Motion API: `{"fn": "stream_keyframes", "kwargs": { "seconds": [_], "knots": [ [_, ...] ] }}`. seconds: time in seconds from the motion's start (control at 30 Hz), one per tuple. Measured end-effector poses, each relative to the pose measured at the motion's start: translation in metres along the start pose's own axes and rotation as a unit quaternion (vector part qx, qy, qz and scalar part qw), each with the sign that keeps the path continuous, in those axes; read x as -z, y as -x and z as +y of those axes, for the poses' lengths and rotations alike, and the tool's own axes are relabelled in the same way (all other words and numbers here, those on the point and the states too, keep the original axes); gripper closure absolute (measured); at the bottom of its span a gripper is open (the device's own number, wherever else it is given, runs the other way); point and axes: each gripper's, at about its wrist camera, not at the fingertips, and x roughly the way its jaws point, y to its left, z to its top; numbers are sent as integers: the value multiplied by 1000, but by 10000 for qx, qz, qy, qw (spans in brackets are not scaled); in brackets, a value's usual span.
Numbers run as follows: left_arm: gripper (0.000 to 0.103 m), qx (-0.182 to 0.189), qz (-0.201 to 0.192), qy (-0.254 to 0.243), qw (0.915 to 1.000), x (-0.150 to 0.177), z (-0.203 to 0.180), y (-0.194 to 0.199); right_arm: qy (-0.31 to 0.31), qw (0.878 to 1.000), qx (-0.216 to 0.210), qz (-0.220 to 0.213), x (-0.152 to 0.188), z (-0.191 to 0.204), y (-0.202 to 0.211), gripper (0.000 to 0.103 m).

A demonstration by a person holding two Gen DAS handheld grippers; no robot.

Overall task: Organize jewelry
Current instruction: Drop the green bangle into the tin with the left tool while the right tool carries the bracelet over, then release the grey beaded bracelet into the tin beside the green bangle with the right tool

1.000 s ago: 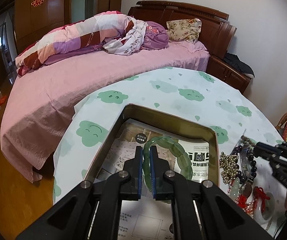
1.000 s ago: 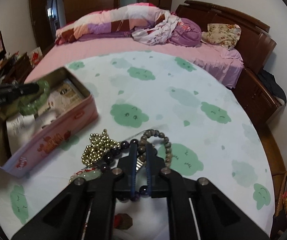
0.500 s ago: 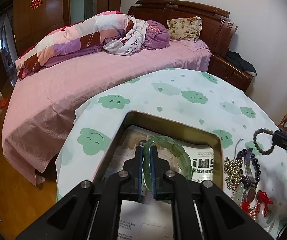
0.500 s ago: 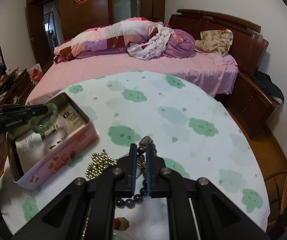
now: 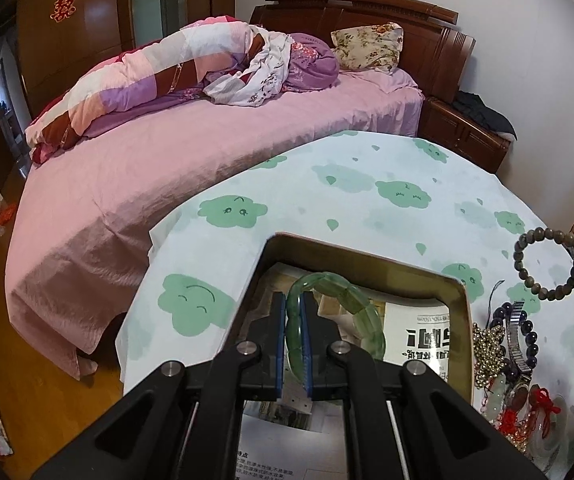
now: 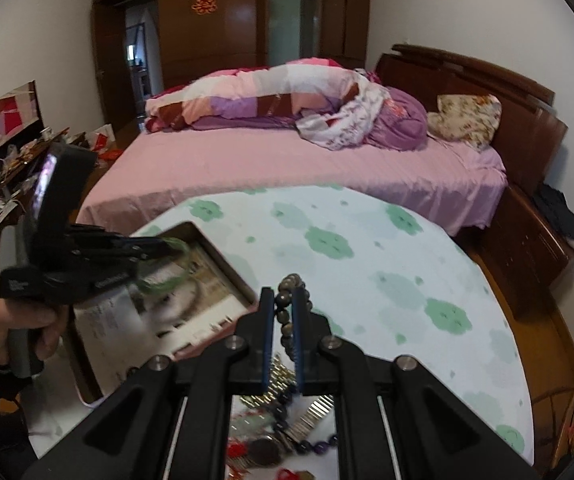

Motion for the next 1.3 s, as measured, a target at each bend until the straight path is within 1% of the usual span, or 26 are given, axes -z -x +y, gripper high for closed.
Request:
{"fn": "stream_keyframes", "kwargs": {
  "seconds": [0.2,0.37,0.47,0.53,0.57,0.6,0.67,0.7,0.77,0.83,0.87,0.9,0.93,1.03,1.07,1.1,1.17,1.3],
  "knots": [
    [91,11,33,79,10000,1,4,-1,115,9997,-203,-74,-10,18,-11,93],
    [90,2,55,215,9998,4,9,0,209,9991,-360,-80,-13,32,-26,93],
    [87,-22,-13,248,9997,3,10,5,204,9986,-478,-69,-14,38,-35,93],
    [75,-39,-71,284,9996,3,11,10,196,9983,-548,-33,-13,40,-40,93],
    [61,8,-112,320,9994,3,11,12,195,9981,-583,-6,-13,42,-42,93],
    [40,-49,-161,369,9992,3,12,15,201,9978,-632,52,-12,43,-46,93],
    [20,-232,-364,466,9980,5,15,25,192,9977,-634,107,-10,45,-50,93],
    [20,-196,-455,492,9976,6,16,29,186,9975,-657,160,-9,45,-53,93],
    [20,-80,-470,539,9974,7,19,34,134,9974,-677,218,-6,44,-57,92],
    [20,-118,-477,596,9970,8,21,37,93,9972,-700,247,-3,42,-58,90],
    [20,-113,-478,629,9968,9,23,38,64,9973,-683,243,-2,41,-58,83],
    [20,-104,-466,666,9966,10,24,38,-1,9974,-679,247,-2,38,-57,80],
    [20,-94,-449,717,9964,11,26,38,-42,9973,-692,253,-1,37,-56,78],
    [20,-56,-401,819,9958,13,28,37,-94,9977,-623,238,0,33,-54,78],
    [20,-51,-387,829,9958,15,27,37,-125,9977,-612,248,0,31,-53,75],
    [20,-55,-383,842,9957,16,27,38,-185,9977,-599,261,1,27,-52,68],
    [20,-56,-397,819,9958,17,26,39,-286,9978,-546,260,2,20,-48,57],
    [20,-95,-452,643,9969,21,16,43,-290,9986,-383,231,9,6,-33,56]
  ]
}}
